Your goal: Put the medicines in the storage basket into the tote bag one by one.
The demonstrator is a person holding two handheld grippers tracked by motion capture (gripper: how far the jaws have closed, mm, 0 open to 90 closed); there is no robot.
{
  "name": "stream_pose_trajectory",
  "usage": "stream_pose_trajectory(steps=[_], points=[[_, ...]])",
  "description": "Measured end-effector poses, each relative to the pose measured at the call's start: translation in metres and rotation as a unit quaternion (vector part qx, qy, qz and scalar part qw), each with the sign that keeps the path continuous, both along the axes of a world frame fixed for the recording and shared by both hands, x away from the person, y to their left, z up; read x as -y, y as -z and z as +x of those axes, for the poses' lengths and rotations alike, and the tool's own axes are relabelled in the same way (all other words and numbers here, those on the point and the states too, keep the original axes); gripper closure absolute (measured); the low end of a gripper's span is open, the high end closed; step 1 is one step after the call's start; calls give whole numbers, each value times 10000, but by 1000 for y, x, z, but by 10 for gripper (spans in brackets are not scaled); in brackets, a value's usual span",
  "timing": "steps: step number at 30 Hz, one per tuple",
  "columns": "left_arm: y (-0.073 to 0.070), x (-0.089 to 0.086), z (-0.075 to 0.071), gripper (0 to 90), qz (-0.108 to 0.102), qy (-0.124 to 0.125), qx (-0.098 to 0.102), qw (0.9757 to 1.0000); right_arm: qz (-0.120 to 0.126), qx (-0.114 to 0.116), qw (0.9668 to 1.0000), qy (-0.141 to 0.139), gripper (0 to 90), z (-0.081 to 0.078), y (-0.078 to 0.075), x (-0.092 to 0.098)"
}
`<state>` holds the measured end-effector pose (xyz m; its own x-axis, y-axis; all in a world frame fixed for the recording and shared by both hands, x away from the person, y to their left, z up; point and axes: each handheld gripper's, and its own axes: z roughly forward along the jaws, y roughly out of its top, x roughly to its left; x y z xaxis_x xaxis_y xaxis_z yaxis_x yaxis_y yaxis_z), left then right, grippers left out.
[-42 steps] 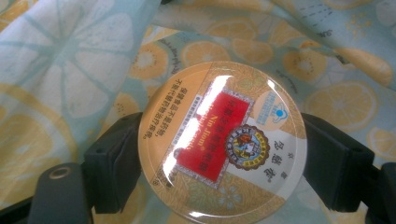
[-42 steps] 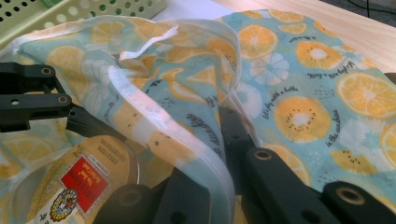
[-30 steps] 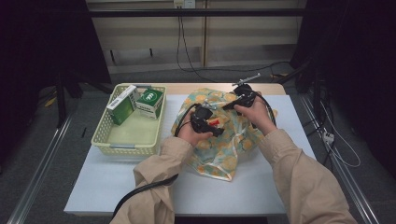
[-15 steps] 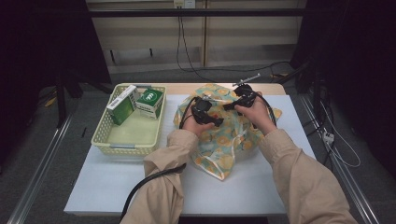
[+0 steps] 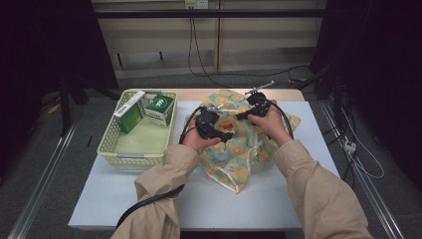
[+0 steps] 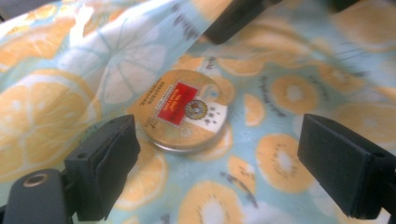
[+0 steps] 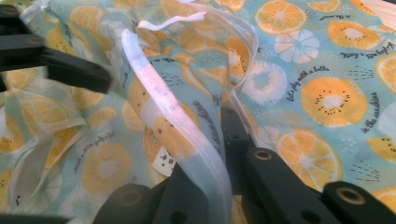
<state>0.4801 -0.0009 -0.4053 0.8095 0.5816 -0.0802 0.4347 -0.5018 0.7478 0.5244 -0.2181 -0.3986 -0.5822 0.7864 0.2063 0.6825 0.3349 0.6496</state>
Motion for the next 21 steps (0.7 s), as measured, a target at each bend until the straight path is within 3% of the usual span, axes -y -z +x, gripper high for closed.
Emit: stream_pose_trajectory(steps=[9,12,13,14,15,17,18,21], points=[[-27,-27,-14,111,-101,165,132,9997,28,-41,10000,21,900,0,8,-2],[-36,-38,-14,104,-7,32,220,9998,14,-5,10000,7,900,-1,6,-3],[-39,-42,-13,104,-83,95,182,9998,9,12,10000,12,900,-1,5,-2],[-42,-45,-14,104,22,-16,268,9996,20,22,10000,17,900,-1,4,-1],[-44,-49,-12,104,-43,59,241,9997,38,19,10000,26,900,-1,3,0],[-49,-56,-12,102,-5,-45,284,9996,37,35,10000,25,900,-2,2,1],[-52,-61,-11,102,-119,26,213,9997,35,33,10000,34,900,-3,1,2],[-57,-75,-7,101,-138,-115,264,9995,39,42,10000,4,900,-5,-2,2]])
